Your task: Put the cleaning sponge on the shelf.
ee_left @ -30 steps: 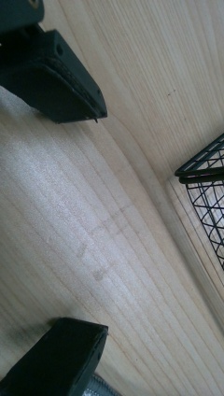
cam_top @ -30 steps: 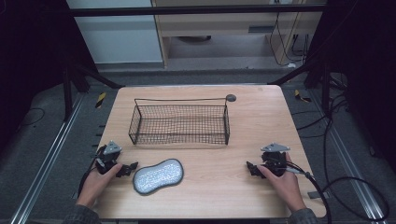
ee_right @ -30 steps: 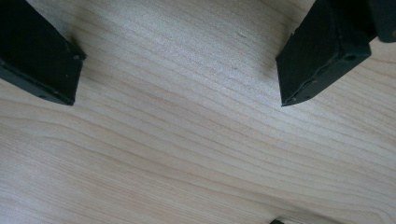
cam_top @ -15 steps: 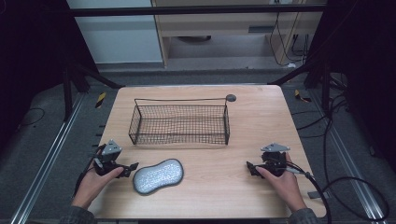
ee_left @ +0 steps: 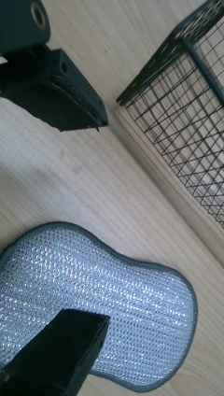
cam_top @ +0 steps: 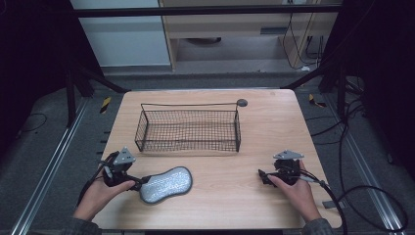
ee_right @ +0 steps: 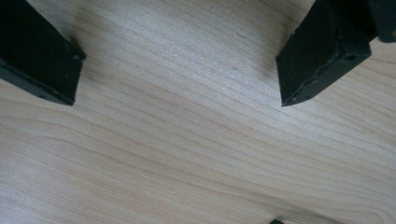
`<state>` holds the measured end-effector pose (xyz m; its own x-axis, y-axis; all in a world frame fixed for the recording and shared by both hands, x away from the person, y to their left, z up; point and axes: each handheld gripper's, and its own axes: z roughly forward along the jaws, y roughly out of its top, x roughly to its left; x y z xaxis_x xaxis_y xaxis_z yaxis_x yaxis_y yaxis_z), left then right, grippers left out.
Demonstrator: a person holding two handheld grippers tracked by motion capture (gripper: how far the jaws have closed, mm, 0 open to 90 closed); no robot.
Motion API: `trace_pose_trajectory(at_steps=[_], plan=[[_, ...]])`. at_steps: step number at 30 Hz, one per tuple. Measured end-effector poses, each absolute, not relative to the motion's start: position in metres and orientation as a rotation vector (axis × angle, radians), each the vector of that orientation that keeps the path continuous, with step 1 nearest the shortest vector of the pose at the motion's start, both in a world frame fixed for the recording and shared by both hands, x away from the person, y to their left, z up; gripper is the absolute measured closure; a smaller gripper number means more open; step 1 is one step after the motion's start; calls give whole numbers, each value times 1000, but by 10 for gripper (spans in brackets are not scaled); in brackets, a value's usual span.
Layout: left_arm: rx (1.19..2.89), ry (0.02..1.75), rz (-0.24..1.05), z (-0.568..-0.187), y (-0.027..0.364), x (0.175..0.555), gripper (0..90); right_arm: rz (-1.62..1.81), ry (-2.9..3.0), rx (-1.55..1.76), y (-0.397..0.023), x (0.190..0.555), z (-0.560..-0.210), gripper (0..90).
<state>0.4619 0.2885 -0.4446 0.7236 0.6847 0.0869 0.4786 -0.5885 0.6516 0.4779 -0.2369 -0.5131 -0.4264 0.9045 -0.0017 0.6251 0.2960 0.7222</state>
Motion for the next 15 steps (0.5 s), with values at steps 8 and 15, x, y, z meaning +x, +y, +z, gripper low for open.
trace_pose_trajectory(at_steps=[8,15], plan=[[2357,840,411,-447,278,460,27,920,2159,1368,-237,478,-513,4],[2396,796,387,-449,269,458,37,920,2159,1367,-237,478,-513,4]])
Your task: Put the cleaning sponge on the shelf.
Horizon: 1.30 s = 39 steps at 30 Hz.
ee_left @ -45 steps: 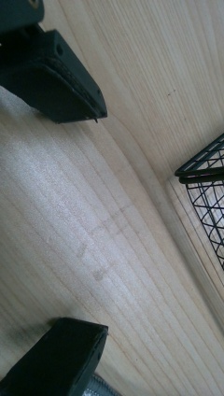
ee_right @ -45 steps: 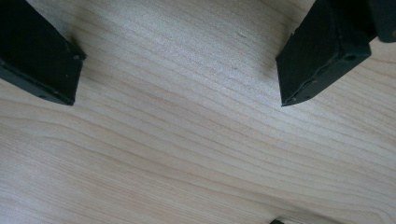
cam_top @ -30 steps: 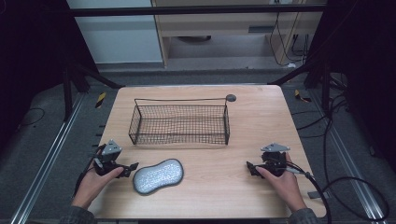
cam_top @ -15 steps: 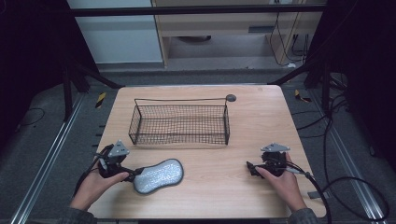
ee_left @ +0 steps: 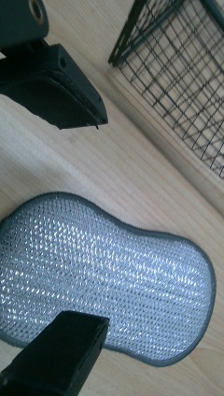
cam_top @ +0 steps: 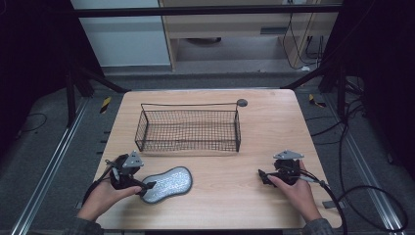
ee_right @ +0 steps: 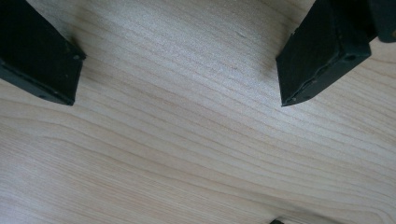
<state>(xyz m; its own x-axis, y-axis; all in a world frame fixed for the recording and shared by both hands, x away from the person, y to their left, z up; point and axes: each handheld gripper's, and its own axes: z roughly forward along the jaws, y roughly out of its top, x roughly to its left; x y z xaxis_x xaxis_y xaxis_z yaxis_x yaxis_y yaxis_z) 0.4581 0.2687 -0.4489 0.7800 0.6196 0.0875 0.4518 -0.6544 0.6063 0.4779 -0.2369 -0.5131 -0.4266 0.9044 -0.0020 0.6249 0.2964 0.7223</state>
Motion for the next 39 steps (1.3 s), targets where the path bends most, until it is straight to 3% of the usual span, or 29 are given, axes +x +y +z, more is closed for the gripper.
trace_pose_trajectory(at_steps=[19,39], plan=[[2524,628,320,-466,231,457,36,920,2159,1368,-237,478,-513,4],[2557,597,285,-477,223,464,29,920,2159,1368,-237,478,-513,4]])
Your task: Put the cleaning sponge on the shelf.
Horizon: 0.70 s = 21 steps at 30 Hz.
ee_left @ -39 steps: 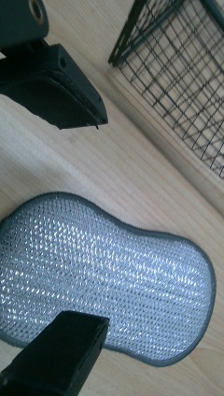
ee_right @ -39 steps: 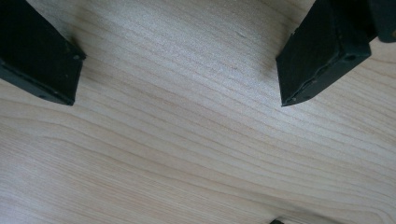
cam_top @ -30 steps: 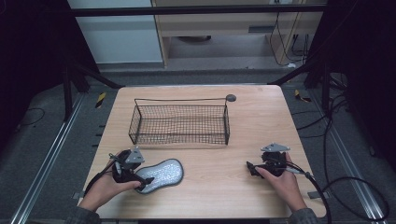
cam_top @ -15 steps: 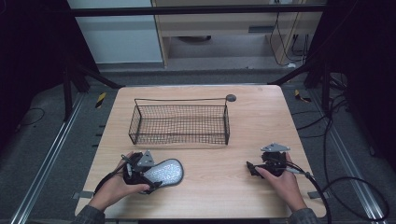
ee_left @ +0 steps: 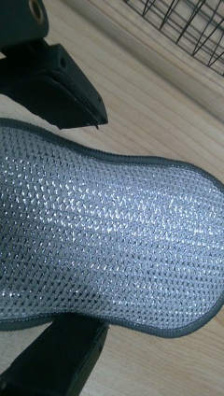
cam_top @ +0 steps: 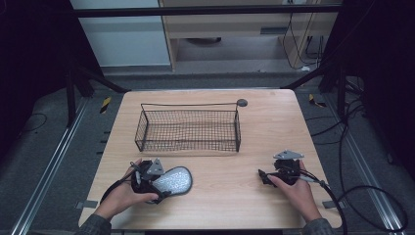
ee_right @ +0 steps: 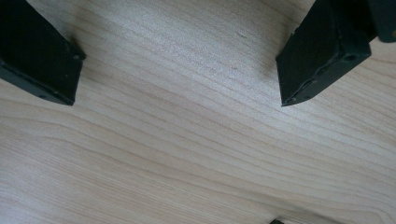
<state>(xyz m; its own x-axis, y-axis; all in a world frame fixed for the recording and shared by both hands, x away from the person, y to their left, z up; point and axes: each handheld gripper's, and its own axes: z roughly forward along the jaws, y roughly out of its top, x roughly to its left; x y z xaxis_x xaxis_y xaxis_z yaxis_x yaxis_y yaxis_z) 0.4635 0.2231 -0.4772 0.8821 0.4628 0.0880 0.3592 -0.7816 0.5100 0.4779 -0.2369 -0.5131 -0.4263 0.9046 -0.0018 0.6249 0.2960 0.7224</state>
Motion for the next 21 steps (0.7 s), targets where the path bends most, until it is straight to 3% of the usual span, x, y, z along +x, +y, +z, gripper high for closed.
trace_pose_trajectory(at_steps=[21], plan=[[2545,607,249,-482,219,465,25,921,2159,1368,-237,478,-513,4]])
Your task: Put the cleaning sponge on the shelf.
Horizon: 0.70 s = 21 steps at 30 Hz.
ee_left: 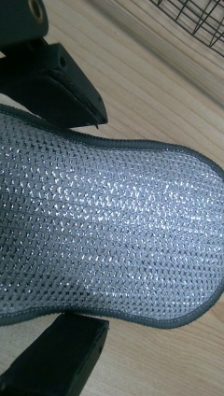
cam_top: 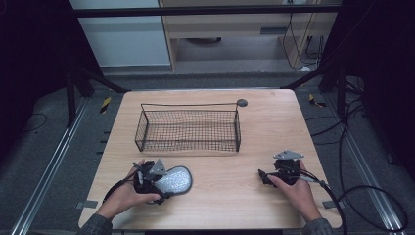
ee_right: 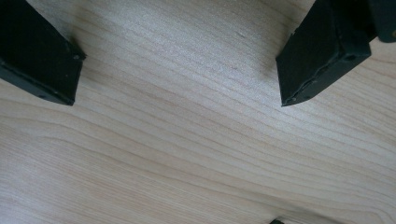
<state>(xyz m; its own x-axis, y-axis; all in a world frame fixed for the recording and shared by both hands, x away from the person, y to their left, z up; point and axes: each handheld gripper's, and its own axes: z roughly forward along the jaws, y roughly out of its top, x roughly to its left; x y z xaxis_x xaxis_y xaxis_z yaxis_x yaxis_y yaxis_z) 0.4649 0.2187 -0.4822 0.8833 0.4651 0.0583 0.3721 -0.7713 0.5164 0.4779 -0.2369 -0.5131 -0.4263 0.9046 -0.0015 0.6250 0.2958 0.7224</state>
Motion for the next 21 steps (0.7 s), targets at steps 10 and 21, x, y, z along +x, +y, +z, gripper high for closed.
trace_pose_trajectory(at_steps=[10,21], plan=[[2561,618,234,-490,217,468,0,921,2159,1368,-237,478,-513,4],[2528,643,204,-492,217,471,6,921,2159,1368,-237,478,-513,4]])
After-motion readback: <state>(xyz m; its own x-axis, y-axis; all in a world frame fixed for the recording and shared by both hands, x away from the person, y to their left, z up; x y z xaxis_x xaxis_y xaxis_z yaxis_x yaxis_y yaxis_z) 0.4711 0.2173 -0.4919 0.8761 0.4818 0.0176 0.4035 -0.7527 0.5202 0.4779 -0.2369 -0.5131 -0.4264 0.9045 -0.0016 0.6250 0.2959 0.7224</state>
